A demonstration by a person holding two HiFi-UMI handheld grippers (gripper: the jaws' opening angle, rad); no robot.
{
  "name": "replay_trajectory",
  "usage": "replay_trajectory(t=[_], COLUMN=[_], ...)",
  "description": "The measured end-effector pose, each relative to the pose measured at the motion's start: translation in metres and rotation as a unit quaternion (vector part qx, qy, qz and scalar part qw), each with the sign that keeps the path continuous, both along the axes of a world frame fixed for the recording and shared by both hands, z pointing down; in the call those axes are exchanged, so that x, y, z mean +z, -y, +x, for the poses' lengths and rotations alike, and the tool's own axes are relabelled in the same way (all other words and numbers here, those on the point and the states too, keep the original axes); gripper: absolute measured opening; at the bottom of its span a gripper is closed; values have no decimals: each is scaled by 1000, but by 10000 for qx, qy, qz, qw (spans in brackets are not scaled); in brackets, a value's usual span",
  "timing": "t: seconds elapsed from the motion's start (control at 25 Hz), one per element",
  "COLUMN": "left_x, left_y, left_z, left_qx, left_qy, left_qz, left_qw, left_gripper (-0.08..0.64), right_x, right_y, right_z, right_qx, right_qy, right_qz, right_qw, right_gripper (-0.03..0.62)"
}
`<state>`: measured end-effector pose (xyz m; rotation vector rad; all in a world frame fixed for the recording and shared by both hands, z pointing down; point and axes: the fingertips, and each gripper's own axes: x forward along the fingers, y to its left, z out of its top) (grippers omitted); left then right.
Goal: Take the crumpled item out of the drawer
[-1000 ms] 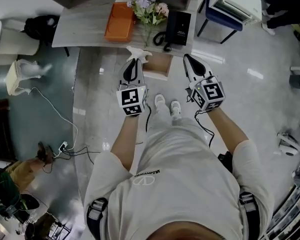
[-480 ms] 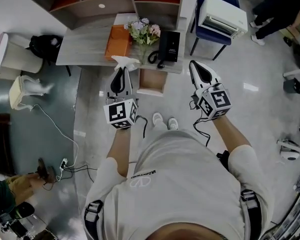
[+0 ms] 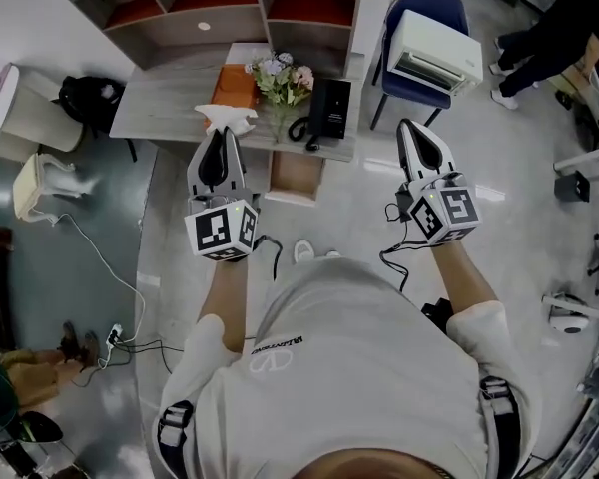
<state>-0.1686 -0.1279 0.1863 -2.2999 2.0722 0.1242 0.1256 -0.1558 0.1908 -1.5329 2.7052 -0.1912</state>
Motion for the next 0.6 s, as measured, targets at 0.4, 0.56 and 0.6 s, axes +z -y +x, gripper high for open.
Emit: replay_trajectory(t=[0.4,0.56,0.6], left_x=[-22,-21,-21], left_y=[-2,2,3], left_z=[-7,-2,-3], left_qx=[51,90,90], left_qy=[-61,-88,-96], left_qz=[227,232,245], left_qw=[9997,9997,9996], left_gripper=[31,31,31], right_x=[-18,-15,-15], right_y=[-1,1,2], right_z=[7,10,8], right_qx=[162,163,151], right_qy=[29,6,-1], right_qz=[237,213,206], right_qw=[9996,9996,9997], right_gripper=[2,2,2])
